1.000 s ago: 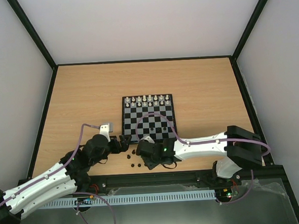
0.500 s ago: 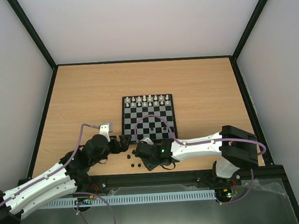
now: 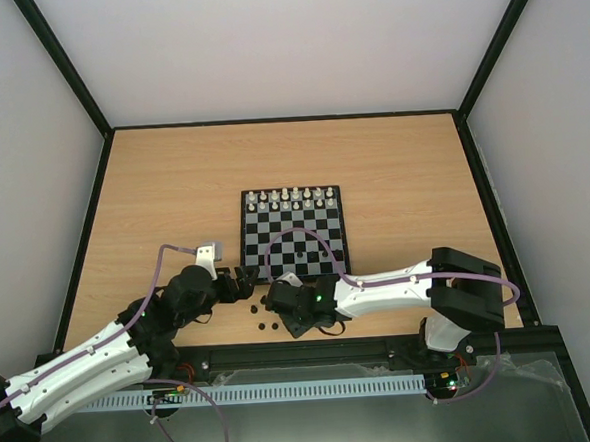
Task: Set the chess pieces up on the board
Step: Pick up the chess piece at the center of the board, then place the chess piece on the chessboard, then pick up the chess piece at the center of the board.
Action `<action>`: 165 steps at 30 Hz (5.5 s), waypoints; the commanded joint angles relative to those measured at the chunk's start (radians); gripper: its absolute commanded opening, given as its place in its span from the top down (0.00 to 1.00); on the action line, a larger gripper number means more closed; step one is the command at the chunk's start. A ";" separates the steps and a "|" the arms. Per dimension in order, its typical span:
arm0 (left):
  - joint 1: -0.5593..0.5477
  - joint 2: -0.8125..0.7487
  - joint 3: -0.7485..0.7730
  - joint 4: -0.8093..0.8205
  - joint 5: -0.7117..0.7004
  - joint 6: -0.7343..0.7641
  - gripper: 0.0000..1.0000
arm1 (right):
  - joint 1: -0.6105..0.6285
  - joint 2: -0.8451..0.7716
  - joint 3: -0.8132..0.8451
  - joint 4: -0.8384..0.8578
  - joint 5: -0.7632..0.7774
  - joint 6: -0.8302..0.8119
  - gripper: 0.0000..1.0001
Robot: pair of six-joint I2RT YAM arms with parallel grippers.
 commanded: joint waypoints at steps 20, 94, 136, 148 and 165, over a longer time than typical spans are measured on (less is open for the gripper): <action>-0.004 0.002 0.004 -0.009 -0.006 0.009 0.01 | 0.008 -0.131 0.131 -0.218 0.116 -0.015 0.97; -0.005 0.028 0.008 -0.002 -0.018 0.015 0.01 | -0.408 0.314 0.467 -0.201 -0.015 -0.306 0.97; -0.001 0.002 0.067 -0.085 -0.074 0.012 0.00 | -0.165 -0.392 0.059 -0.199 -0.023 -0.133 0.02; 0.000 -0.020 0.056 -0.082 -0.062 0.002 0.01 | 0.029 -0.244 -0.024 -0.104 0.067 0.006 0.47; -0.001 -0.079 0.032 -0.102 -0.051 -0.006 0.01 | 0.080 0.041 0.094 -0.023 0.024 -0.008 0.73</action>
